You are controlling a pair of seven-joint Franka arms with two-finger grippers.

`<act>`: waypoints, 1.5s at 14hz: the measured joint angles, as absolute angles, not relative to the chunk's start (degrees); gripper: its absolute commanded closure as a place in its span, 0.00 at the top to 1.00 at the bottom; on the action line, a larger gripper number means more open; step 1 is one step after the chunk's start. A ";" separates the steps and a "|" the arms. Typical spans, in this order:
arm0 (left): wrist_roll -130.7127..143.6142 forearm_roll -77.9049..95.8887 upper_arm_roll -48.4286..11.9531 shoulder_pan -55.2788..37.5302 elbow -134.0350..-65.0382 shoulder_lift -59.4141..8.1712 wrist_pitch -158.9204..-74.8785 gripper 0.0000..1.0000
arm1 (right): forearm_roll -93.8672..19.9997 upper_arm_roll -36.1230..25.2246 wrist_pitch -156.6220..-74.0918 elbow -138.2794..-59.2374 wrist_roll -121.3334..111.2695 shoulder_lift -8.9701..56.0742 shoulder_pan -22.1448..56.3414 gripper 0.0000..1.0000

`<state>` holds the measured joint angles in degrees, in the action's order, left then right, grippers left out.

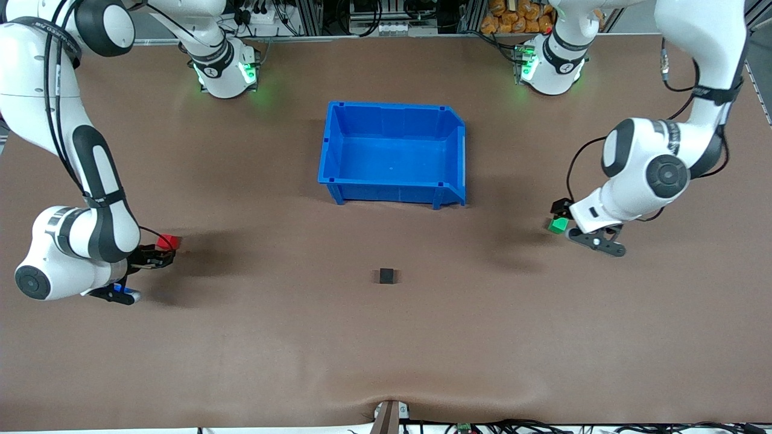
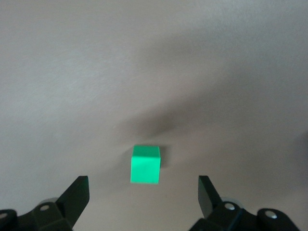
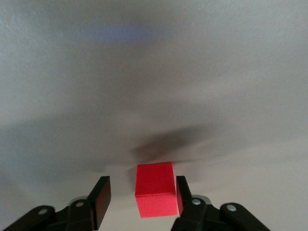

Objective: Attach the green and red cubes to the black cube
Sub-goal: 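Lower the right gripper onto red cube while the left gripper lowers onto green, then close the right gripper on the red cube while the left gripper grasps the green cube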

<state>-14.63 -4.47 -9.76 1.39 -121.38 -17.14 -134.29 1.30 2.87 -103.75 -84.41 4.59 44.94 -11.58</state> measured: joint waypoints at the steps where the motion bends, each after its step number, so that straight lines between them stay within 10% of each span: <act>1: -14.94 -6.30 -9.76 1.33 -122.28 -18.33 -136.74 1.00 | 1.31 2.85 -103.70 -84.51 3.80 45.04 -11.59 0.59; 3: -15.06 -9.45 -9.76 1.39 -123.80 -20.34 -140.78 1.00 | 1.34 2.78 -103.66 -84.58 2.53 45.21 -11.59 0.52; 7: -15.56 -10.33 -9.76 1.48 -124.70 -21.68 -141.99 1.00 | 1.34 2.78 -103.51 -84.59 1.59 45.27 -11.59 0.00; 21: -15.35 -10.33 -9.72 1.70 -125.01 -24.57 -144.37 0.78 | -19.26 3.74 -95.18 -76.93 37.93 45.24 -3.64 0.00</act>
<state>-15.35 -10.33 -9.72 1.70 -125.01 -24.57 -144.37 -19.26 3.74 -95.18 -76.93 37.93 45.24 -3.64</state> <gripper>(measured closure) 0.167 0.617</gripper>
